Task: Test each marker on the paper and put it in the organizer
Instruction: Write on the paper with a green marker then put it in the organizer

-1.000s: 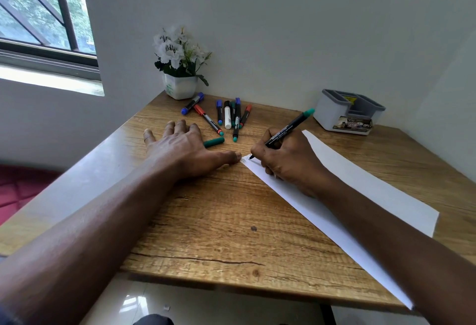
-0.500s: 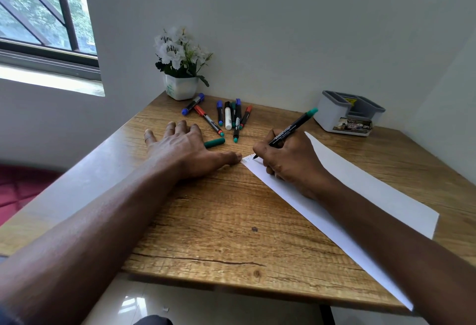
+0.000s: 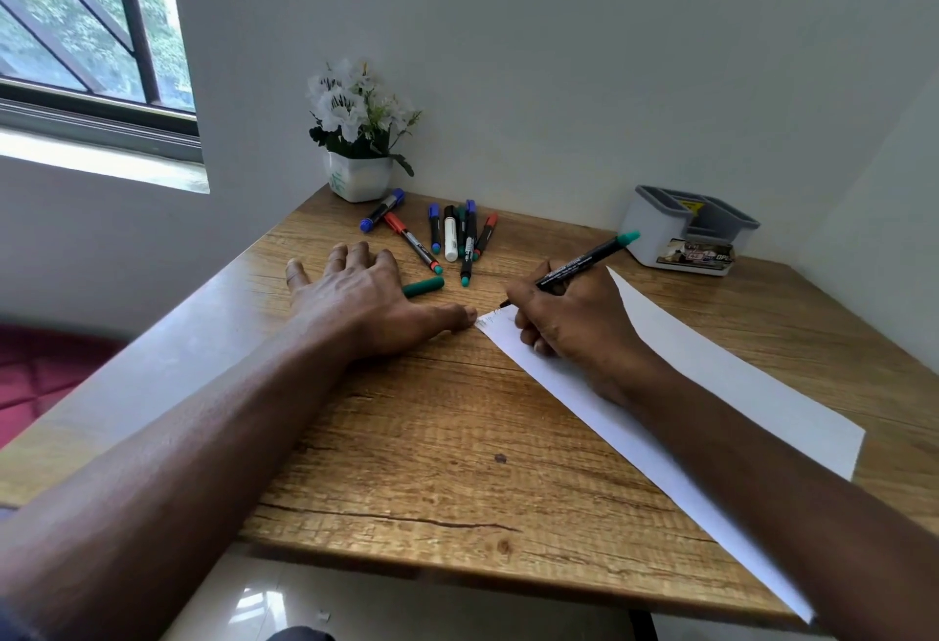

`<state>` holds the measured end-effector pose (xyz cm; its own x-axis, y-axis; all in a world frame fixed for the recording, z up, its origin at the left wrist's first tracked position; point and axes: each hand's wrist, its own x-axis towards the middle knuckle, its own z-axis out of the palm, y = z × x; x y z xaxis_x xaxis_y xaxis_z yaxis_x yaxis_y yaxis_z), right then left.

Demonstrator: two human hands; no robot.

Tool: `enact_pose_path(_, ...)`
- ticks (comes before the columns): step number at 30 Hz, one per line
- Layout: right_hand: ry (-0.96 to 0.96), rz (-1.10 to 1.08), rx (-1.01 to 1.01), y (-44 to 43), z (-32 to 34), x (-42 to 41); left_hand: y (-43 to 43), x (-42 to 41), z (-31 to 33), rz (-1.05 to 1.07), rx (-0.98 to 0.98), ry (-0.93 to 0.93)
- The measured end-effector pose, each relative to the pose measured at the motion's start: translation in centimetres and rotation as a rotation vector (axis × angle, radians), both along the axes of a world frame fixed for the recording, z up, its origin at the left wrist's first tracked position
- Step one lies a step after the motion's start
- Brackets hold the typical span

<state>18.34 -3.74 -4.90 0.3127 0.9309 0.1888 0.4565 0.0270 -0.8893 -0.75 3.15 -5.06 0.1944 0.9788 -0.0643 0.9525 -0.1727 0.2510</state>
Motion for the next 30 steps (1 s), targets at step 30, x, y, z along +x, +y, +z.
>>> enact_pose_path(30,0.624,0.374,0.035,-0.2,0.8,2.6,-1.8,0.1,-0.1,-0.35,0.295,-0.813)
